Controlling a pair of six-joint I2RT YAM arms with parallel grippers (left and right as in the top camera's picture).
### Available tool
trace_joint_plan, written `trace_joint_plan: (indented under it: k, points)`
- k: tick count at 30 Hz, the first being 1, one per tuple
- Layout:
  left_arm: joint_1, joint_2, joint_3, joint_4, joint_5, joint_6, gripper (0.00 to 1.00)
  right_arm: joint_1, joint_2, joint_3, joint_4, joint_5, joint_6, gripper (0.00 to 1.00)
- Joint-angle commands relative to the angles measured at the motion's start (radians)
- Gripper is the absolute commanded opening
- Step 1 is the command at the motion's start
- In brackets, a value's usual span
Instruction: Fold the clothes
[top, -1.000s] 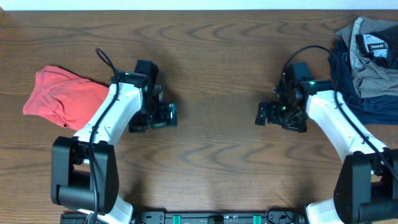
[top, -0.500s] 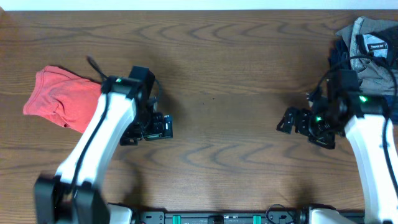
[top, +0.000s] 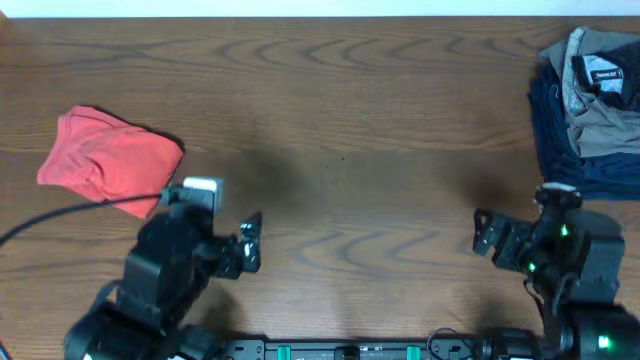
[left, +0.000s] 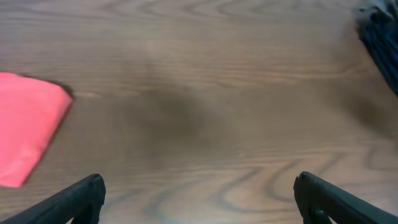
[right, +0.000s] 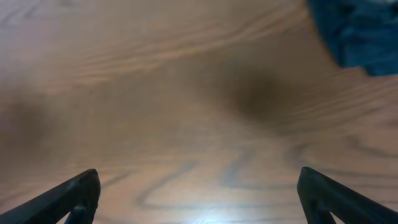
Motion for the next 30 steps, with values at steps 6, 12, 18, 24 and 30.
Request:
trace_joint_plan:
  k: [6,12,18,24,30]
  points:
    - [-0.006,-0.077,-0.135,-0.009,-0.122,0.019,0.98,0.018,-0.065,-0.040,0.003,0.067,0.013,0.99]
    - [-0.006,-0.071,-0.135,-0.010,-0.122,0.019,0.98,0.018,-0.065,-0.040,-0.020,0.067,0.013,0.99]
    - [-0.006,-0.071,-0.135,-0.010,-0.122,0.019,0.98,0.018,-0.065,-0.040,-0.021,0.067,0.013,0.99]
    - [-0.006,-0.071,-0.135,-0.010,-0.122,0.019,0.98,0.018,-0.065,-0.040,-0.021,0.067,0.013,0.99]
    - [-0.006,-0.071,-0.135,-0.010,-0.122,0.019,0.98,0.022,-0.108,-0.042,-0.037,0.091,-0.003,0.99]
